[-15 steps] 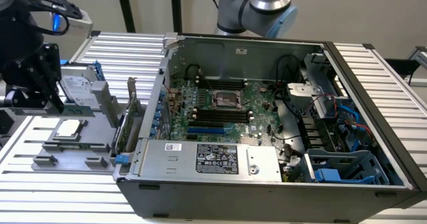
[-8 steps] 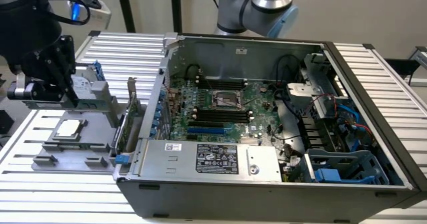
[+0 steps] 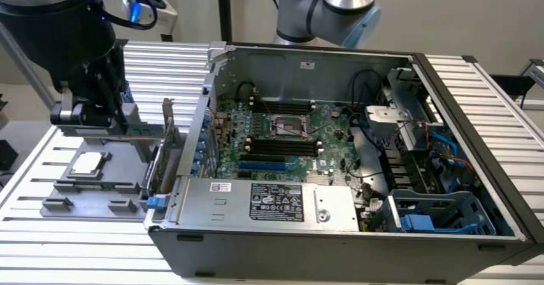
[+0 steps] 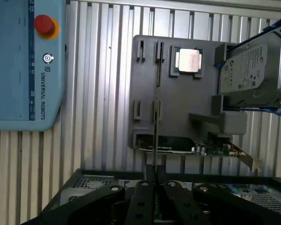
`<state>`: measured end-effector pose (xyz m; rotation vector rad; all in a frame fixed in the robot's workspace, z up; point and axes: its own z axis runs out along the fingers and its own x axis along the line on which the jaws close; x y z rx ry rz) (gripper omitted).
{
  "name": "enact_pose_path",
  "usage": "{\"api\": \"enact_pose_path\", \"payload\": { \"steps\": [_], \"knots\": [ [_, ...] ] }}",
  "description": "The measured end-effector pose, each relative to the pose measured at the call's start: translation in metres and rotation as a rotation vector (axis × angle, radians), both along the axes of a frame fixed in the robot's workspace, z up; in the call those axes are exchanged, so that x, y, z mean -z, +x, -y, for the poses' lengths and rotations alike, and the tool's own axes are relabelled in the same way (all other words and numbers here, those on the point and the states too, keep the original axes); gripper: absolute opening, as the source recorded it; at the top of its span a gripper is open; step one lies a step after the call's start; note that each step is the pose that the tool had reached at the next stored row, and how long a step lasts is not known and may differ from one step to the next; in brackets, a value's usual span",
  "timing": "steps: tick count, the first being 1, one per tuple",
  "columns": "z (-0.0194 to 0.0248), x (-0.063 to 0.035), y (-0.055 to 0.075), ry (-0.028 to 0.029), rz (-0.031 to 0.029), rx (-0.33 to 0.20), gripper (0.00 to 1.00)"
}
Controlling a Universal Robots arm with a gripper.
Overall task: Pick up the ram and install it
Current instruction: 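Pick up the ram and move it above insertion slot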
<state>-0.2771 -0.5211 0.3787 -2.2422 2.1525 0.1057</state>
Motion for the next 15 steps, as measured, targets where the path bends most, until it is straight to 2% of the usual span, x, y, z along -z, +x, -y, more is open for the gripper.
{"api": "enact_pose_path", "payload": {
  "steps": [15],
  "knots": [
    [-0.0024, -0.0005, 0.068, 0.0028, -0.0001, 0.000, 0.14]
  ]
}}
